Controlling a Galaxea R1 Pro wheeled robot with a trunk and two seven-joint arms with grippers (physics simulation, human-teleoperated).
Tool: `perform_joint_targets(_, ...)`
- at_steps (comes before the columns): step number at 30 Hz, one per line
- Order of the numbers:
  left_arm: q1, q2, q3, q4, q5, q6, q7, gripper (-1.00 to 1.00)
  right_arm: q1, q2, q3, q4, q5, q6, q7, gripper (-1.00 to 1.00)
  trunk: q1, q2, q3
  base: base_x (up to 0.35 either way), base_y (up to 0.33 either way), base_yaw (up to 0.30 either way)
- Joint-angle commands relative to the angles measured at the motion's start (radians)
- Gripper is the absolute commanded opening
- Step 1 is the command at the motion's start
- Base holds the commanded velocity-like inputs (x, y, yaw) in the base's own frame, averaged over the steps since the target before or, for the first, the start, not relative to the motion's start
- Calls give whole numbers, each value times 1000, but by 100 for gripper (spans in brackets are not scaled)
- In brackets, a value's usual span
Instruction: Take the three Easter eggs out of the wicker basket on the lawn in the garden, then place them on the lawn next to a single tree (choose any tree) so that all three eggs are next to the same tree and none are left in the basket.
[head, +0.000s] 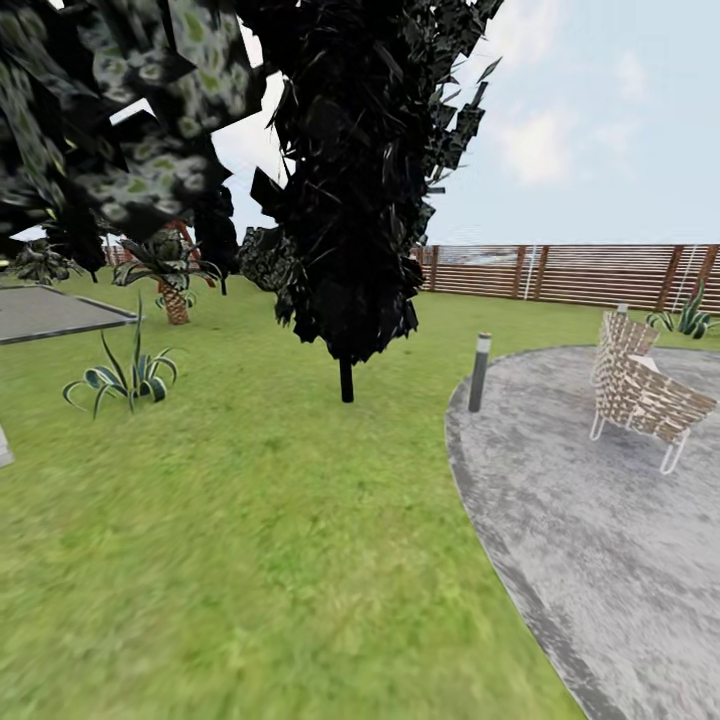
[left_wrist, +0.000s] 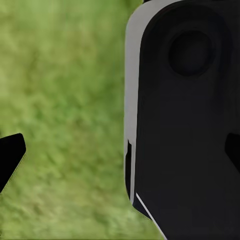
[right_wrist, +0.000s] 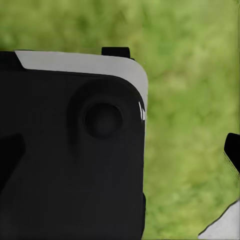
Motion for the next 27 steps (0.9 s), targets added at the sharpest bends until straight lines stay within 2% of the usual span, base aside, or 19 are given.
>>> perform_joint_targets(1,1,0,1,-2,0,-1,-1,100,-1,0,0,1,1,0,-1,100,1,0,-1,335,0,34)
perform_joint_targets(13,1,0,0,-2,1,-1,-1,100,-1,0,0,1,1,0,-3,100,1,0,-1,335,0,215)
perform_joint_targets(27,1,0,1,-2,1,-1,-1,100,-1,-1,0,1,1,0,-3,100,1,0,-1,335,0,19)
